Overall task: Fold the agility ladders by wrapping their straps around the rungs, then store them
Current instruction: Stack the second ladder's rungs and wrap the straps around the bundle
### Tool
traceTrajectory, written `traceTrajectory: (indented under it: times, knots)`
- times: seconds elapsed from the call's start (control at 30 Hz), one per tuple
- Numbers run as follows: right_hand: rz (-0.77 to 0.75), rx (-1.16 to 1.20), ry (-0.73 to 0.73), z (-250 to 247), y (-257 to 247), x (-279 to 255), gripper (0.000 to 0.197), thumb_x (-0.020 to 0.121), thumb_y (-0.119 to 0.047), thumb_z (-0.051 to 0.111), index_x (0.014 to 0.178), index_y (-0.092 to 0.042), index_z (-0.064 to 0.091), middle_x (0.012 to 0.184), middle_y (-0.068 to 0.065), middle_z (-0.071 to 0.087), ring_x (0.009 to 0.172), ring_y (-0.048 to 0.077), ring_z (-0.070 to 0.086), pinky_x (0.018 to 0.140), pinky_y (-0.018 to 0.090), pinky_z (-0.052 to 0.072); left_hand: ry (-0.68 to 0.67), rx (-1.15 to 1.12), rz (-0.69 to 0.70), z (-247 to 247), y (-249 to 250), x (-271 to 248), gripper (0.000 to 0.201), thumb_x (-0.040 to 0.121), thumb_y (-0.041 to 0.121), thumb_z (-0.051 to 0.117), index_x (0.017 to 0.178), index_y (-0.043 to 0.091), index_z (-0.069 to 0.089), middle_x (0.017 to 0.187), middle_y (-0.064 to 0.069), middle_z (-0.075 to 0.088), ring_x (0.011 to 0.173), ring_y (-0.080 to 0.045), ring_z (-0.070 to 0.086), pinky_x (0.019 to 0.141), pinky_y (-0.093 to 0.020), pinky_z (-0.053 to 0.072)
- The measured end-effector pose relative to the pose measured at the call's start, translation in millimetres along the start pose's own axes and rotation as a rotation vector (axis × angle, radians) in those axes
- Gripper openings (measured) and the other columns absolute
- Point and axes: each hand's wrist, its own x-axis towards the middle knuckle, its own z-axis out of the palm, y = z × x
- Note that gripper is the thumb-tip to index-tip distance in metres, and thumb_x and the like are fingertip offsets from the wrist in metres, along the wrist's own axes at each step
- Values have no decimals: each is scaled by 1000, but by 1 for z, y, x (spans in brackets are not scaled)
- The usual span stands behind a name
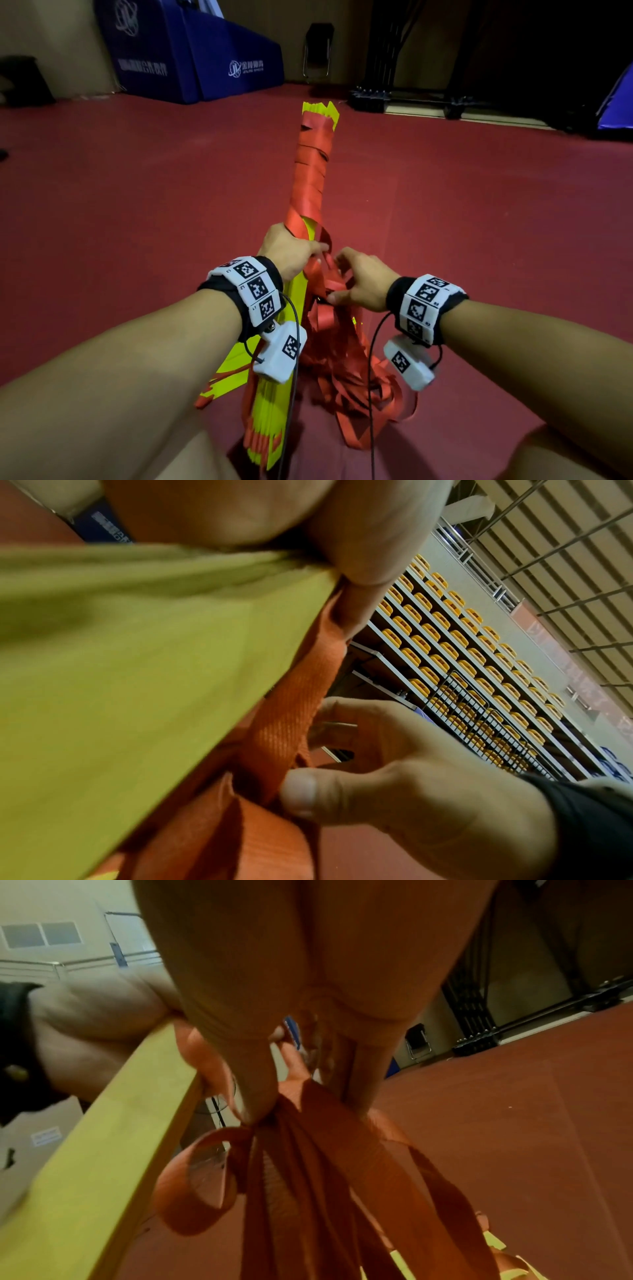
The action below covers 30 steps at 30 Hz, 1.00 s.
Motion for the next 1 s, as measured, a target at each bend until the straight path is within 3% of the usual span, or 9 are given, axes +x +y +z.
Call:
traceTrajectory:
  times: [0.1, 0.27, 0.4, 0.53, 0.63, 0.73, 0.8, 0.87, 1.0]
  knots:
    - [14, 71, 42, -10, 1, -1, 54, 79, -33, 82, 123, -15, 56, 110, -3, 65, 91, 21, 63, 82, 29, 49, 56, 105, -27, -8, -8, 8, 22, 76, 24, 86, 75, 9, 70, 73, -7, 70, 62, -22, 62, 49, -25, 42]
    - [108, 278, 222, -23, 6, 2, 16, 95, -4, 52, 106, -11, 62, 83, 1, 72, 73, 16, 72, 72, 24, 55, 85, 220, -42, -14, -15, 14, 21, 77, 23, 84, 78, 11, 68, 88, -16, 72, 82, -34, 69, 62, -31, 46]
    - [139, 377, 262, -32, 9, 0, 31, 90, 6, 41, 90, -22, 54, 74, 1, 71, 59, 19, 72, 57, 30, 57, 91, 230, -45, -16, -16, 13, 23, 76, 19, 83, 69, 14, 61, 77, -8, 65, 59, -22, 55, 48, -27, 35]
    - [208, 364, 350, -33, 12, 2, 31, 85, 1, 43, 87, -26, 56, 94, 12, 71, 80, 33, 66, 80, 47, 58, 86, 199, -60, -13, -14, 12, 22, 75, 19, 84, 72, 14, 63, 72, -2, 64, 57, -15, 55, 48, -25, 34]
    - [365, 361, 610, -40, 21, 3, 30, 91, -3, 43, 111, -14, 61, 113, 17, 67, 105, 37, 61, 89, 36, 48, 75, 171, -52, -14, -12, 10, 23, 74, 21, 86, 74, 12, 66, 71, -1, 65, 60, -16, 58, 50, -25, 37]
    - [533, 491, 826, -49, 34, 2, 32, 91, -3, 42, 120, -8, 54, 120, 21, 61, 111, 41, 58, 95, 41, 47, 67, 166, -55, -16, -12, 9, 21, 74, 20, 86, 76, 10, 69, 71, -3, 67, 61, -19, 60, 51, -25, 40]
    - [671, 484, 766, -50, 39, 4, 35, 92, -6, 45, 126, -4, 49, 131, 24, 51, 116, 44, 54, 99, 41, 44, 65, 160, -58, -17, -12, 8, 21, 72, 19, 87, 72, 11, 68, 68, -2, 67, 62, -21, 61, 52, -26, 41]
    - [737, 359, 540, -46, 40, 3, 40, 89, -15, 53, 129, -7, 51, 137, 22, 41, 117, 46, 51, 103, 42, 43, 63, 153, -62, -17, -10, 6, 24, 72, 18, 87, 66, 13, 64, 63, -1, 65, 62, -24, 62, 54, -26, 42]
    - [430, 134, 269, -32, 20, 0, 19, 74, -23, 73, 91, -28, 66, 111, 3, 66, 108, 29, 61, 97, 35, 49, 40, 117, -48, -13, -5, 4, 26, 73, 21, 87, 62, 14, 64, 63, 0, 68, 61, -22, 65, 58, -26, 48]
